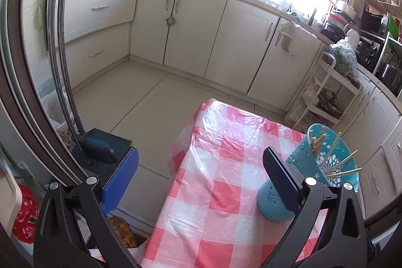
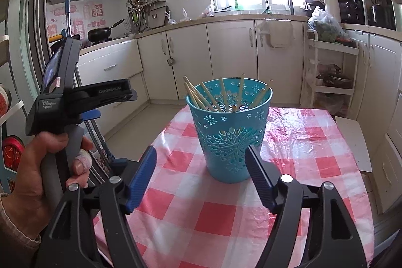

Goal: Organize utensils

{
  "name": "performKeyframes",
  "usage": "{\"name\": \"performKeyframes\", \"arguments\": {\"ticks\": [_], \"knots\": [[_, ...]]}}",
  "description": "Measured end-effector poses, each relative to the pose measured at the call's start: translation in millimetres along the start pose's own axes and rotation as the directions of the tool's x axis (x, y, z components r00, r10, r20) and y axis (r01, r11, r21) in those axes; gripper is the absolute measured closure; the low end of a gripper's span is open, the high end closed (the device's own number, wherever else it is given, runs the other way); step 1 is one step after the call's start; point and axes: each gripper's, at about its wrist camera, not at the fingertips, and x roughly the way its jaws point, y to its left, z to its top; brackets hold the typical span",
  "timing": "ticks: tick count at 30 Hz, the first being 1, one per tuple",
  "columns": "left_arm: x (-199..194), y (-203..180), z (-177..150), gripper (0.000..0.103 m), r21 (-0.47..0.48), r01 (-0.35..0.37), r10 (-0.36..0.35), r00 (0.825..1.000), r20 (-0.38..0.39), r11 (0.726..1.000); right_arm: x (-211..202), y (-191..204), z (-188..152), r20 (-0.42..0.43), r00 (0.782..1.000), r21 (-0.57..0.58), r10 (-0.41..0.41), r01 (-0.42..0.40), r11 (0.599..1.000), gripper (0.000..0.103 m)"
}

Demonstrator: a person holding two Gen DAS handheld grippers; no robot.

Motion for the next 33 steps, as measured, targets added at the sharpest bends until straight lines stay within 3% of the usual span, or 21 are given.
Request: {"name": "performKeyframes", "arguments": {"ticks": [6,12,17,25,33], "knots": [[0,5,0,0.008,-0.001,-0.001,0.001,1.0,0.004,1.0,4,11,-5,-0.018,1.0,-0.02,0.004,-0.004,1.0,0.028],[-19,4,-3,0.008,0.059,-0.018,0.017,1.0,0.027,0.998,-6,15,1,-0.023,0.999,-0.003,0.025,-0.025,1.0,0.023],[-61,9,-25,0.008,0.081,-0.032,0.028,0.999,0.041,0.996,-33,9,4,-0.013,1.0,-0.018,0.024,-0.025,1.0,0.014],[-143,-34,-72,0.008,0.295,-0.084,0.08,0.996,0.026,0.952,-81,-23,-1,-0.096,0.995,0.115,0.031,-0.02,0.993,0.008],[-245,-56,-97,0.008,0.291,-0.061,0.042,0.997,0.069,0.955,-157,-29,0,-0.078,0.994,0.152,0.071,-0.058,0.987,0.007]]}}
